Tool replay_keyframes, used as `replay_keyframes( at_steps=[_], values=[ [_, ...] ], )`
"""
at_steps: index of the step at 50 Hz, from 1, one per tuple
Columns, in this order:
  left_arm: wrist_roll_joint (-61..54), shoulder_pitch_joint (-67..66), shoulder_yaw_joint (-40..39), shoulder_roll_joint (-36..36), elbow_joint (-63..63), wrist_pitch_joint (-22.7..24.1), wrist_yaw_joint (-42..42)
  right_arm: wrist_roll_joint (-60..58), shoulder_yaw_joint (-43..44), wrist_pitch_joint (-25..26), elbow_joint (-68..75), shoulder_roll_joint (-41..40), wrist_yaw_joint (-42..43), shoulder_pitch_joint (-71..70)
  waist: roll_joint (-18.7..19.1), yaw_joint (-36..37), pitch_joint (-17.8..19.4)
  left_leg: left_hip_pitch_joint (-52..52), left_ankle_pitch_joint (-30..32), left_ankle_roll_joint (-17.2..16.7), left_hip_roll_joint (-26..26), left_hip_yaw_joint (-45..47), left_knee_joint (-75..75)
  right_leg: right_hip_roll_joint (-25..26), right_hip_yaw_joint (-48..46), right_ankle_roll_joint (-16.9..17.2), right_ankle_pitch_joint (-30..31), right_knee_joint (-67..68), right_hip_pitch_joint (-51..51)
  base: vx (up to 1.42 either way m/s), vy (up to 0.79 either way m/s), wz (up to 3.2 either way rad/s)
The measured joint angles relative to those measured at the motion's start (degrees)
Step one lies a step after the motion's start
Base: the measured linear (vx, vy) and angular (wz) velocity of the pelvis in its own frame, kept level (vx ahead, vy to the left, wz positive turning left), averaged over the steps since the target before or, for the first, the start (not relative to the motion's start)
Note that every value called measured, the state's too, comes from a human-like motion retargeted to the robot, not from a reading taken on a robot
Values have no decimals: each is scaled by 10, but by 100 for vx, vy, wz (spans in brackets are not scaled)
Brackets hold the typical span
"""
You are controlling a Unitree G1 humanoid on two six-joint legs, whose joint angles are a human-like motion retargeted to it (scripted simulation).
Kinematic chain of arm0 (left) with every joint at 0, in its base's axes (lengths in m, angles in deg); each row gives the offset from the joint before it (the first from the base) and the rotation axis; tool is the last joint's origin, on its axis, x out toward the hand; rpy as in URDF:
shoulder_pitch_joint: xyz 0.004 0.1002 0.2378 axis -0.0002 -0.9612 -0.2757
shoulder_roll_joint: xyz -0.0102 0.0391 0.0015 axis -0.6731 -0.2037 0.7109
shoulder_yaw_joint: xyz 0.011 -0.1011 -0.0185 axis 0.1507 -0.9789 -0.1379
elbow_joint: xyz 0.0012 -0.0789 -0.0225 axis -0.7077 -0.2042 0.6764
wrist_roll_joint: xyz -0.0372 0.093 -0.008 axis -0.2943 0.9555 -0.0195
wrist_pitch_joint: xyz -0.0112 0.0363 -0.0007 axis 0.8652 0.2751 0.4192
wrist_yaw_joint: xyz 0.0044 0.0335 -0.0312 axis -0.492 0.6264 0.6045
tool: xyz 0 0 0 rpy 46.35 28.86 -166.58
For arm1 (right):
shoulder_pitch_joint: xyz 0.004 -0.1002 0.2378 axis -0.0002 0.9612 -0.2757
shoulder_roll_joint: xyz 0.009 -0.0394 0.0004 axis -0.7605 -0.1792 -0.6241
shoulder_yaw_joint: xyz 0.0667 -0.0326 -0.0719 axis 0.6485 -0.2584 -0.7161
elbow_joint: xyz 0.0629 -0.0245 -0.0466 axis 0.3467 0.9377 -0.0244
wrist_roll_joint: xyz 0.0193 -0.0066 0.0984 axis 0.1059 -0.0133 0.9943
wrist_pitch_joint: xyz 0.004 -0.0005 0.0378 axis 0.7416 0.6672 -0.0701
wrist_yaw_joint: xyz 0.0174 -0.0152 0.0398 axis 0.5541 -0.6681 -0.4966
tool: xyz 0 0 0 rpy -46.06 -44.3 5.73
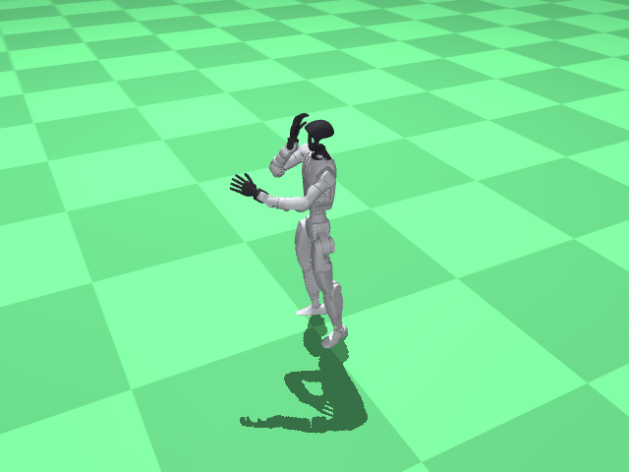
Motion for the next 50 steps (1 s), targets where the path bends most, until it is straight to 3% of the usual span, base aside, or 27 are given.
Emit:
replay_keyframes(
  at_steps=[5, 10, 13, 17, 23, 28, 31, 36, 38, 40, 43, 50],
  values=[
    [14, 4, -12, 9, -8, 15, 4, -57, 10, 2, -7, 23, 6, 63, -7, 8, 4, 3, -1, -3, 0, -1, 1, -1, -1, 2, -2, 3, 2, 0, 0, 0],
    [18, 7, -11, 20, -11, -13, 17, 28, -77, 86, 276, 49, -70, 177, -4, 13, 10, 9, -2, -8, 4, 1, 1, 3, -1, -3, -2, 5, 7, 0, 0, 0],
    [22, 5, -13, 18, -17, -17, 23, 47, -99, 99, 363, 43, -85, 192, 0, 12, 11, 10, -2, -10, 5, 2, 1, 5, -1, -3, -2, 5, 8, 0, 0, 0],
    [14, -7, -17, 8, -25, -6, 18, 70, -60, 44, 214, 26, -75, 173, 1, 7, 11, 7, -1, -7, 4, 0, 0, 4, -2, 0, 0, 2, 6, 0, 0, 0],
    [1, -14, -6, -1, -3, 0, -11, -11, 25, 9, -5, 25, -24, 23, -2, 2, -3, 0, 1, -2, 0, -3, 0, 0, -3, 1, 0, -1, 2, 0, 0, 0],
    [7, -10, -8, -1, -8, 18, -5, -63, 36, -12, -75, 36, 14, 14, -6, 5, -2, -1, 0, -3, 1, -3, 2, 0, -3, 2, -1, 0, 1, 0, 0, 0],
    [22, -6, -7, 2, -15, 15, 2, -49, -5, 6, 3, 57, -9, 92, -5, 9, 1, 3, 0, -6, 2, -1, 2, 1, -2, 2, -2, 3, 3, 0, 0, 0],
    [44, -3, -10, 10, -20, -15, 13, -1, -104, 102, 332, 79, -95, 174, 2, 12, 5, 9, -2, -11, 5, 2, 3, 3, 0, -1, -2, 6, 7, 0, 0, 0],
    [53, -3, -12, 9, -24, -17, 18, -10, -116, 112, 402, 75, -103, 183, 6, 12, 5, 9, -2, -13, 6, 3, 3, 4, 1, -2, -1, 7, 6, 0, 0, 0],
    [59, -5, -15, 5, -31, -9, 20, -12, -106, 87, 376, 68, -94, 191, 8, 11, 6, 8, -2, -13, 6, 3, 2, 4, 1, 0, -1, 6, 5, 0, 0, 0],
    [43, -12, -20, -2, -39, 0, 9, 12, -64, 49, 226, 56, -101, 178, 8, 8, 7, 5, 0, -9, 4, 2, 1, 3, 0, 2, 0, 5, 3, 0, 0, 0],
    [20, -13, -10, -6, -27, 11, -15, -30, 19, -5, -51, 23, -38, 51, 2, 10, -5, -4, 3, -2, 0, 0, 1, 0, 0, 2, 2, -2, -3, 0, 0, 0]
  ],
)
